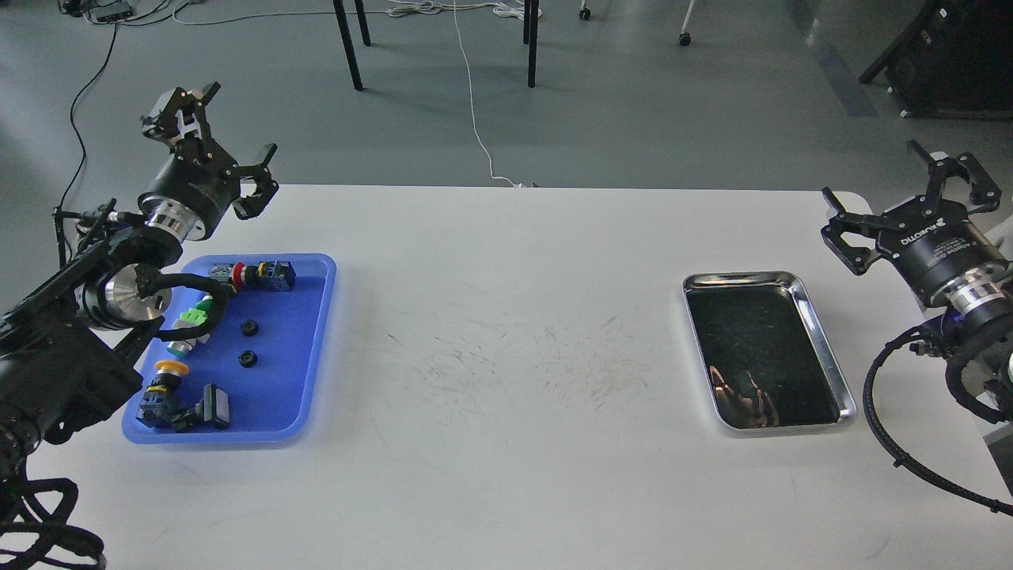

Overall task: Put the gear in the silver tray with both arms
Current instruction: 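Move the left gripper over the blue tray of parts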

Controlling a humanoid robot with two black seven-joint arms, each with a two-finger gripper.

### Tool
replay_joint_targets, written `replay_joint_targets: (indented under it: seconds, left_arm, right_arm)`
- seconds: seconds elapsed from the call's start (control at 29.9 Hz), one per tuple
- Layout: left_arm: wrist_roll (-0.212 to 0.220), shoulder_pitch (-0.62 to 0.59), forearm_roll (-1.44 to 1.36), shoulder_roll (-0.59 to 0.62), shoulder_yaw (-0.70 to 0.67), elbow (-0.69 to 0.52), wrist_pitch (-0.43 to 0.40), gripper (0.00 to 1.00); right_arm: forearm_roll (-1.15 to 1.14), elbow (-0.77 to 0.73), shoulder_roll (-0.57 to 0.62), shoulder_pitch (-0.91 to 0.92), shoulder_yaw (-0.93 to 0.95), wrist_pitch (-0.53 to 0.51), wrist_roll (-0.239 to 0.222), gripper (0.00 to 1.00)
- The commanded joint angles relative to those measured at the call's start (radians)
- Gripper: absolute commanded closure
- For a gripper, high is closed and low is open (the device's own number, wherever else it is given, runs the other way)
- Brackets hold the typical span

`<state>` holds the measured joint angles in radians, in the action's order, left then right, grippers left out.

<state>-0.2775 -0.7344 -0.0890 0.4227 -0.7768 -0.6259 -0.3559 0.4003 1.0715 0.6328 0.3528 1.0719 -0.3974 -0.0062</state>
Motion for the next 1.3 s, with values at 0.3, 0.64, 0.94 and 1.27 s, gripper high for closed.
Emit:
replay_joint_targets:
  seconds: [0.3,0.64,0.94,1.27]
  left_arm:
    - [0.0,-0.003,0.0,0.011,-0.012,0.005,-0.006,0.02]
    - [0.0,-0.005,0.006,0.014,-0.013,0.005,-0.008,0.02]
    - [0.003,-0.003,0.002,0.013,0.001,0.003,0.003,0.02]
    - [0.0,0.001,0.003,0.048,0.001,-0.006,0.001,0.02]
  right_arm:
    - [-0.002,-0.004,0.005,-0.001,-0.004,-0.003,0.002,0.01]
    - [-0.002,-0.004,0.005,-0.001,-0.003,-0.005,0.0,0.01]
    - [-0.002,-0.007,0.001,0.0,0.002,-0.006,0.042,0.01]
    - [-0.002,-0.005,0.011,0.0,0.0,-0.006,0.035,0.01]
